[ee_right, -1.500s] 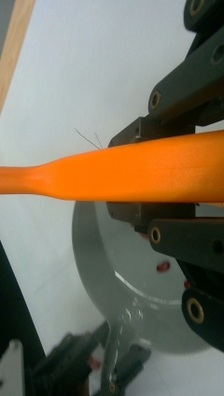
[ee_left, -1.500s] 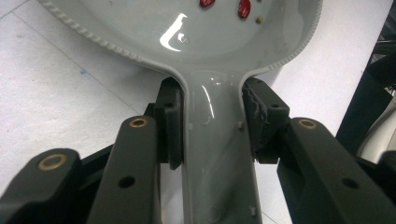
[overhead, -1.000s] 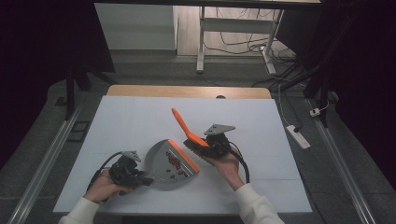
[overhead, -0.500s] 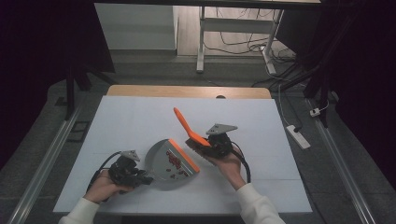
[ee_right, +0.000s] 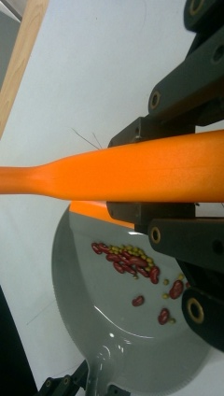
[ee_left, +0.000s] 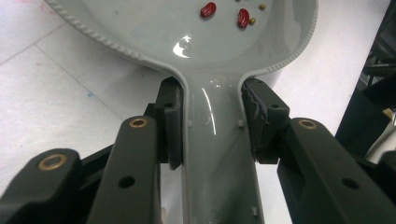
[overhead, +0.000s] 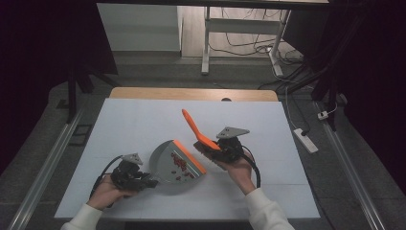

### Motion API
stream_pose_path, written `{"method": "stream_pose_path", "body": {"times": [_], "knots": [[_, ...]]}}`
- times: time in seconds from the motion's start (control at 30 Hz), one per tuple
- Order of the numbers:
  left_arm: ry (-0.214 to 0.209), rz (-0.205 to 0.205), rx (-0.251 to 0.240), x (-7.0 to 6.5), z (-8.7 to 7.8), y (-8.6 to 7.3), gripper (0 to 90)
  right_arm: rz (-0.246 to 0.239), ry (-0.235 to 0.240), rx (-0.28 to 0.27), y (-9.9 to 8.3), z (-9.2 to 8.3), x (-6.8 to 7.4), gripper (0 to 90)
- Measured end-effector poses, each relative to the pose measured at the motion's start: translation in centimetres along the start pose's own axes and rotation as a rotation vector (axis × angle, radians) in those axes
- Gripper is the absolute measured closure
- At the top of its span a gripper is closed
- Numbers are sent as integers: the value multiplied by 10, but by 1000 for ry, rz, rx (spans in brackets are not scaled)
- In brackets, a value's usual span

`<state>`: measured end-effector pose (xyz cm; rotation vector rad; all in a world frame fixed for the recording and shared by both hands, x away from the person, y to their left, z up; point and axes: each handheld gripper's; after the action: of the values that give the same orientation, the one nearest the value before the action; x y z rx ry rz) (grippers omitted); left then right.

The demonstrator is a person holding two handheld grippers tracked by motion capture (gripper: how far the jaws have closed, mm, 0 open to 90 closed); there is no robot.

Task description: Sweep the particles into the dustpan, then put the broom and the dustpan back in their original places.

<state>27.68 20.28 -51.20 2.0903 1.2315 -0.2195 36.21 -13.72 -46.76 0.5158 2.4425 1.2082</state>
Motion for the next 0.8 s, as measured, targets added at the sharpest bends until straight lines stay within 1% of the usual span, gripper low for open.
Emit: {"method": "stream_pose_path", "body": {"times": [0.33, 0.5, 0.6, 0.63, 0.8], "knots": [[12, -34, -47, 0, -3, -1, 614, 10, -23, -17, -5, -20, -6, 703], [16, -48, -65, -1, -5, -2, 614, 16, -31, -23, -6, -25, -8, 702], [20, -63, -85, 0, -7, -3, 614, 18, -35, -28, -6, -29, -9, 703], [21, -62, -86, 0, -7, -3, 613, 17, -37, -28, -6, -31, -9, 703], [29, -85, -114, 1, -10, -4, 613, 20, -38, -29, -7, -34, -11, 702]]}}
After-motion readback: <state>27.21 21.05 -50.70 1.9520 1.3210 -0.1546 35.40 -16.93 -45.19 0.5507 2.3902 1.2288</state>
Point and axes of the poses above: each handheld gripper's, and its own axes: z roughly forward along the jaws, y roughly out of its top, x roughly to its left, and after that the axes turned 14 degrees about -z, right-handed
